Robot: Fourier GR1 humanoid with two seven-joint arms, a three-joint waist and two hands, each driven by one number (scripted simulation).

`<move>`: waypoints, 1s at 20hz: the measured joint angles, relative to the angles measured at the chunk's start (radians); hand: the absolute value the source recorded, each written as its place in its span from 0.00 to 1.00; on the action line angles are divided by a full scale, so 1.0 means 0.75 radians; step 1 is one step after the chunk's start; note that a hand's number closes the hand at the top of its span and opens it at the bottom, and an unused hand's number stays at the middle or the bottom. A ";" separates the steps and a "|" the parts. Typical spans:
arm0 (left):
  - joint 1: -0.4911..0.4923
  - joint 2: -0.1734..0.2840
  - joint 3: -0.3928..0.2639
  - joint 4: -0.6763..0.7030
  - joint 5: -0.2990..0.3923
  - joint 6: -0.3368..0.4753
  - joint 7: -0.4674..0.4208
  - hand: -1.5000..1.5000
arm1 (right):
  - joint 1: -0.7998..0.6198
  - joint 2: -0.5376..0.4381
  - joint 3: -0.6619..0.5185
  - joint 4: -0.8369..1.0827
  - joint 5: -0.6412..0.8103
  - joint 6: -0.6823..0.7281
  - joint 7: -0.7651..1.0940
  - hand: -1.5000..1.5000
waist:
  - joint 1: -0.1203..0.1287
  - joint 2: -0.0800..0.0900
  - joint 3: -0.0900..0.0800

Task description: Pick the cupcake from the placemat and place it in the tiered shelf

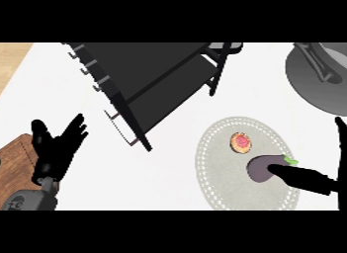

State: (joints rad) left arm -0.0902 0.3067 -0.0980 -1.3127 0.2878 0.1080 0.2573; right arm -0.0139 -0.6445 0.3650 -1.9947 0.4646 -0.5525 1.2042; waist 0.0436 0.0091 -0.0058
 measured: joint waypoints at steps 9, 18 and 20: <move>0.010 -0.010 0.009 0.005 -0.009 0.000 -0.005 0.50 | -0.249 0.250 0.081 0.297 0.103 0.134 0.077 0.00 | -0.019 -0.008 0.003; 0.033 -0.022 0.020 -0.002 -0.022 0.011 -0.016 0.50 | -0.322 0.487 0.039 0.534 0.297 0.220 0.074 0.00 | -0.047 -0.015 0.005; 0.040 -0.026 0.025 0.000 -0.026 0.009 -0.034 0.50 | -0.324 0.534 0.028 0.559 0.351 0.239 0.072 0.00 | -0.052 -0.016 0.006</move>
State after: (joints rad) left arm -0.0599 0.2875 -0.0796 -1.3126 0.2683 0.1149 0.2320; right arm -0.2571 -0.2443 0.3860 -1.5757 0.7278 -0.3731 1.2584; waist 0.0049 -0.0028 -0.0014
